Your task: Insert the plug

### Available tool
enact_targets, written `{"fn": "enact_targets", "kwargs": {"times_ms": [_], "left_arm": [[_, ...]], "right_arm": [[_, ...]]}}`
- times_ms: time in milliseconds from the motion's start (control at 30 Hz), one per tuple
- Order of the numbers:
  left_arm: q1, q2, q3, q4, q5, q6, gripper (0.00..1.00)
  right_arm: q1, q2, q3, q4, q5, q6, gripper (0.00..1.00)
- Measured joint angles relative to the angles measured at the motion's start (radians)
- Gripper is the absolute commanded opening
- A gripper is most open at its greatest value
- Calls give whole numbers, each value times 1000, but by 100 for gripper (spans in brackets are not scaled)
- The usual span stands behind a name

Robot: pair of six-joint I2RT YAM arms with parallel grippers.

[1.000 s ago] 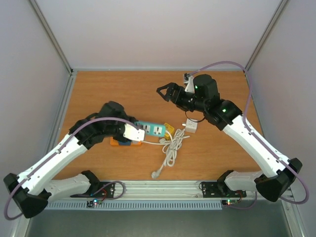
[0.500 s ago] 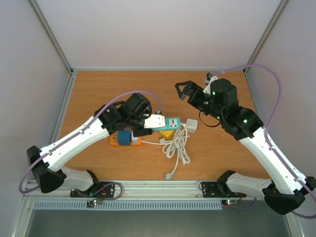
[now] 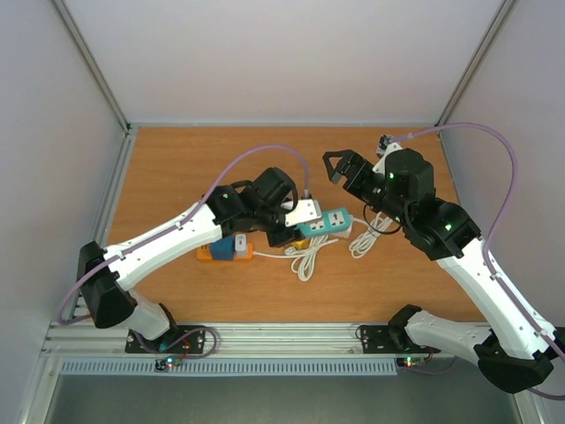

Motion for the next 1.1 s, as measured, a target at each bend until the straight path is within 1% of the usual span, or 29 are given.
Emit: {"fn": "enact_targets", "kwargs": {"times_ms": [267, 400, 533, 767, 967, 1100], "left_arm": [[0, -84, -359, 85, 48, -34, 1], [0, -122, -497, 126, 63, -33, 1], [0, -126, -634, 196, 77, -32, 1], [1, -126, -731, 303, 78, 3, 1], [1, -95, -779, 372, 44, 47, 1], [3, -76, -789, 396, 37, 67, 1]], "right_arm": [[0, -2, -60, -4, -1, -8, 95], [0, -3, -103, 2, -9, -8, 96], [0, 3, -176, 21, -25, -7, 96], [0, 52, -283, 64, -51, -7, 96], [0, 71, -313, 85, -63, -10, 96], [0, 68, -327, 102, -68, -11, 91]]}}
